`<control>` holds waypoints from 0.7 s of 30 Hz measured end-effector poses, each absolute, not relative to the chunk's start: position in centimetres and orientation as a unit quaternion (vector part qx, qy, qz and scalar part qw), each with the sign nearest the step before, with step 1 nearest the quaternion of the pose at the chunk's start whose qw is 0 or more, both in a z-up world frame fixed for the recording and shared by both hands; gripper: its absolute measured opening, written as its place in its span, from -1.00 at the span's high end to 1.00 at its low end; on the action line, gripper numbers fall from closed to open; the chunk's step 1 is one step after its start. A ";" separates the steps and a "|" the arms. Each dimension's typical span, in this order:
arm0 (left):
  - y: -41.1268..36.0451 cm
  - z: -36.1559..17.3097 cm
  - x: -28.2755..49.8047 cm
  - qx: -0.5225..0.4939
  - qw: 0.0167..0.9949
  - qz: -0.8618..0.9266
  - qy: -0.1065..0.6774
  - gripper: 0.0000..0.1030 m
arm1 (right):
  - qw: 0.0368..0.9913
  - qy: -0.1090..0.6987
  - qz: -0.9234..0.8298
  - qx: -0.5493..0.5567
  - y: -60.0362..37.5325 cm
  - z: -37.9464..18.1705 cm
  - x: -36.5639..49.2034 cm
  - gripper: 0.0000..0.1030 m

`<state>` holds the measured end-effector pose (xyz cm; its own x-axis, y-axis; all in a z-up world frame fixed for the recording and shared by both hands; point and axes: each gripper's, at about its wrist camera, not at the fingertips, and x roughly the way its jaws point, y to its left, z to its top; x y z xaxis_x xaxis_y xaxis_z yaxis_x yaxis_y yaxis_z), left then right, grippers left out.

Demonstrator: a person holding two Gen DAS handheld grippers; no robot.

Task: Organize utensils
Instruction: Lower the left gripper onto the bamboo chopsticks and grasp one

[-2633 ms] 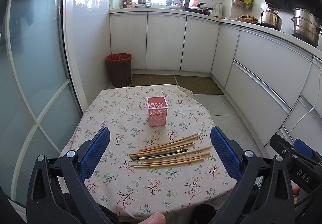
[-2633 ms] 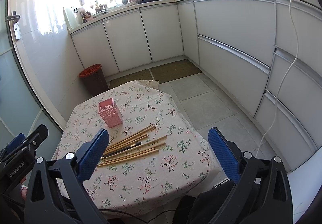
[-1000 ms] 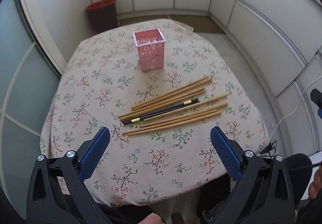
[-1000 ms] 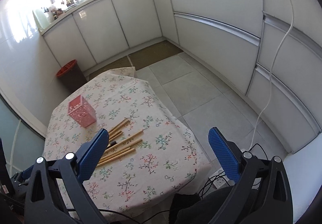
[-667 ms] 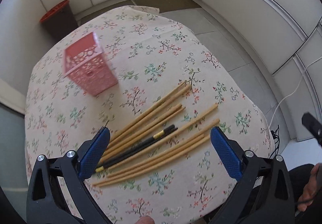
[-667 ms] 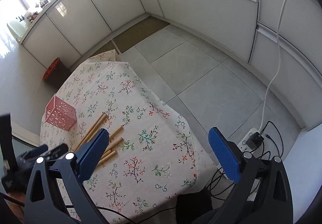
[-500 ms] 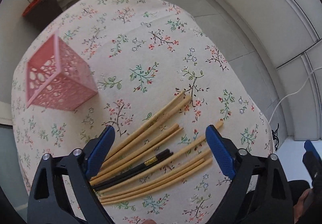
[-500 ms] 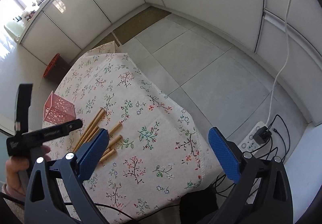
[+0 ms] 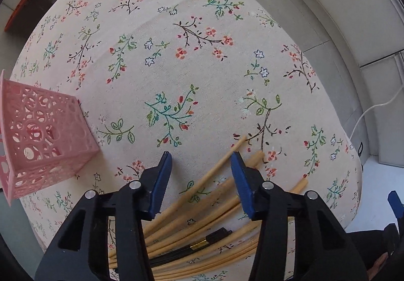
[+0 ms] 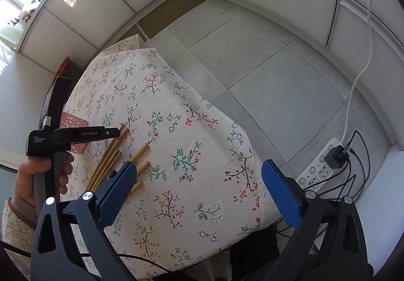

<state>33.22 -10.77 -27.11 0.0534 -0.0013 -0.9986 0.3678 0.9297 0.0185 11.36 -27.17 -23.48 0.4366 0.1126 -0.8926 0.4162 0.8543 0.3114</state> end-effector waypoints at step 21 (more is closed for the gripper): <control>-11.5 -27.7 32.7 0.184 0.716 -0.216 0.637 0.75 | 0.807 0.541 -0.108 0.210 -25.1 -24.2 11.9 -0.87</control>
